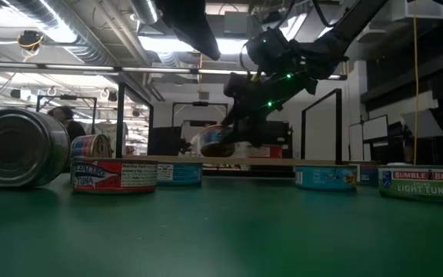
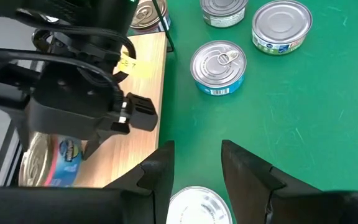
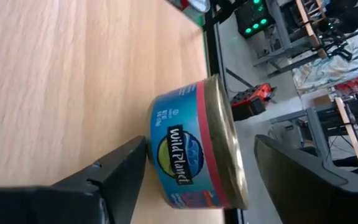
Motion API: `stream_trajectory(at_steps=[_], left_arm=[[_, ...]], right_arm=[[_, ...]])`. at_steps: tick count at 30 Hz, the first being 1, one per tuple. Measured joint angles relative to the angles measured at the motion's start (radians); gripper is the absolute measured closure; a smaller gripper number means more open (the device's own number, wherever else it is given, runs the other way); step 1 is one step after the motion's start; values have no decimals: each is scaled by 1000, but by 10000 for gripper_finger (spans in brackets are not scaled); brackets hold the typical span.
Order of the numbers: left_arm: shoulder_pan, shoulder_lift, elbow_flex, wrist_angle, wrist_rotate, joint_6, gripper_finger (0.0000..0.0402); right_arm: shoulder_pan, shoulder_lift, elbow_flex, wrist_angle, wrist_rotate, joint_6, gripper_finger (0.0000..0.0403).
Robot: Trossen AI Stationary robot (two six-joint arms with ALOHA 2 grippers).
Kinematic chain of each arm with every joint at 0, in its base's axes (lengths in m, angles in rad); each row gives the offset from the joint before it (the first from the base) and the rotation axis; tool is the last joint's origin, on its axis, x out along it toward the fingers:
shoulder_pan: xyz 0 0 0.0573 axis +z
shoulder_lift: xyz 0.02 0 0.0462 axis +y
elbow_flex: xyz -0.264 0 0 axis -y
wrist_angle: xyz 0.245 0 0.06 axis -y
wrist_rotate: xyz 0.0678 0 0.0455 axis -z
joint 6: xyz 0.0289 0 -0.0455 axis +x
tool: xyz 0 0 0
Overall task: Stack canned seafood by type on shelf
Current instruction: Put the blue pink tuna can on the shelf, then put the yellow blue tuna can on the shelf
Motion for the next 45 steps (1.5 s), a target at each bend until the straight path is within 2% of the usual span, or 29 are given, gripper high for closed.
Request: stream_trajectory(at_steps=[11, 16, 23, 30, 34, 40, 45], left_arm=[[-1, 0, 0, 0, 0, -17, 275], [-4, 0, 0, -6, 0, -17, 275], [-33, 0, 0, -62, 6, -28, 275], [-89, 0, -2, -170, 7, -113, 275], [-112, 2, -53, -135, 7, -138, 275], [-115, 3, -198, 8, 6, -183, 275], [-115, 4, -316, 135, 6, -176, 275]], right_arm=[[0, -1, 30, -141, 2, 0, 107], [17, -39, 30, -168, 21, 25, 107], [103, -141, 31, -257, 105, 76, 107], [229, -232, 31, -451, 106, 83, 107], [312, -254, 31, -539, 106, 83, 107], [426, -255, 31, -600, 101, 83, 107], [483, -255, 31, -600, 7, 83, 107]])
